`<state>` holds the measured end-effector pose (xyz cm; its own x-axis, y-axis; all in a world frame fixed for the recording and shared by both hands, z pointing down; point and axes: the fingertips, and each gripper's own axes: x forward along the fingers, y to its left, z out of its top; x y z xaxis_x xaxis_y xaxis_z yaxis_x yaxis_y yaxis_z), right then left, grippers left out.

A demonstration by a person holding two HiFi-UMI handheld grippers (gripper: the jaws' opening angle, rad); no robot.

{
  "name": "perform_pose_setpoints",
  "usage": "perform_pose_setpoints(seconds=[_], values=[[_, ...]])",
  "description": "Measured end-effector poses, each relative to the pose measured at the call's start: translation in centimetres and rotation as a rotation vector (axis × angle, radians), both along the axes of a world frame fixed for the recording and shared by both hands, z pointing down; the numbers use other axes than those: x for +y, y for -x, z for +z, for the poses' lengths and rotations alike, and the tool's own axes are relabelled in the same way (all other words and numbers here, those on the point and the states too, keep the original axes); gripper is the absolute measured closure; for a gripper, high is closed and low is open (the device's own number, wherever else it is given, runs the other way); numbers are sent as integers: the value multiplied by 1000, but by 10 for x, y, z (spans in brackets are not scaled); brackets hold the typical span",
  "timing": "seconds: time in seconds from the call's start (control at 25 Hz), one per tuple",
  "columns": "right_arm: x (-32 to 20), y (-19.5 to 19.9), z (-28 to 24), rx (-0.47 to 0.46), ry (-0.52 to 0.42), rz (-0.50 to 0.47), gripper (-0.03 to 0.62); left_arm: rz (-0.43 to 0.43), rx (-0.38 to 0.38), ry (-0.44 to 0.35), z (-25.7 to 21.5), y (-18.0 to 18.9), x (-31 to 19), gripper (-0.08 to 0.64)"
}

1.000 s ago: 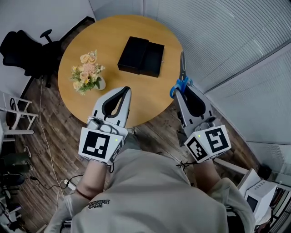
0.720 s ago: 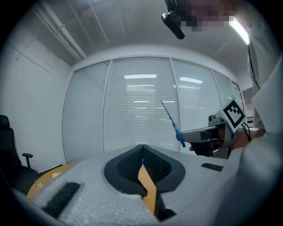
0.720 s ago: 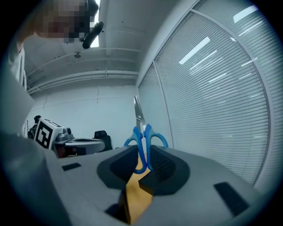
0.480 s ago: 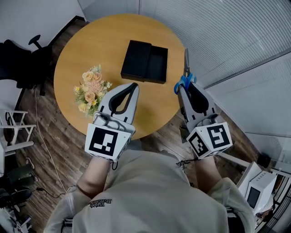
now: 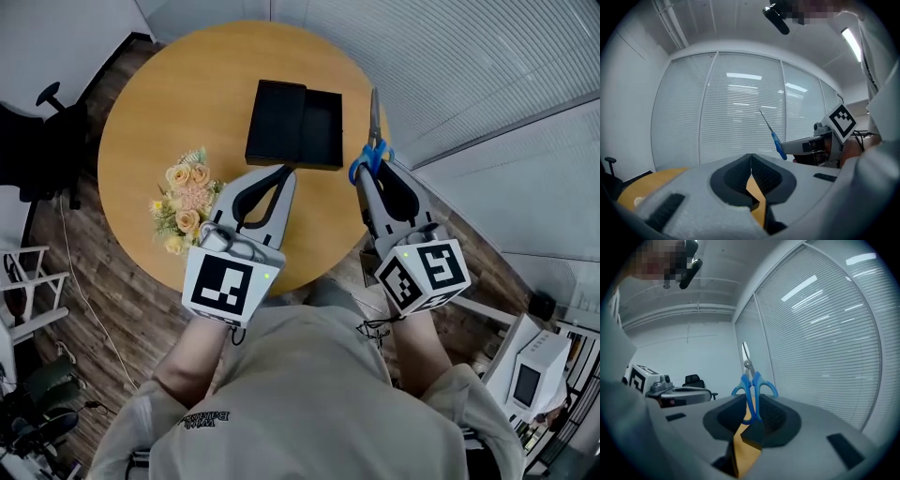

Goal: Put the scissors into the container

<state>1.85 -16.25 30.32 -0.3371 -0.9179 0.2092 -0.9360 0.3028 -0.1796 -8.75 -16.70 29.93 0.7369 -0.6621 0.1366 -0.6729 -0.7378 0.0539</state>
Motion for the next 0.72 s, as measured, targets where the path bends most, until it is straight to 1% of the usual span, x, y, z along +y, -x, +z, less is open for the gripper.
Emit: perform_pose_setpoints(seconds=[0.12,0.24,0.4,0.52,0.6,0.72], values=[[-7,-6,11,-8,29,0,495,-26,10,20,7,-3,-8,538],[-20,-10,27,-28,62,-16,495,-43,-19,19,22,-5,-21,537],[-44,-9,48,-62,104,-46,495,-81,-18,57,40,-7,-41,538],[-60,-12,65,-81,138,-55,495,-92,-45,78,53,-14,-53,537],[-70,-14,78,-85,163,-56,495,-105,-32,116,64,-18,-63,537],[-82,-17,99,-89,209,-50,495,-141,11,200,87,-21,-78,537]])
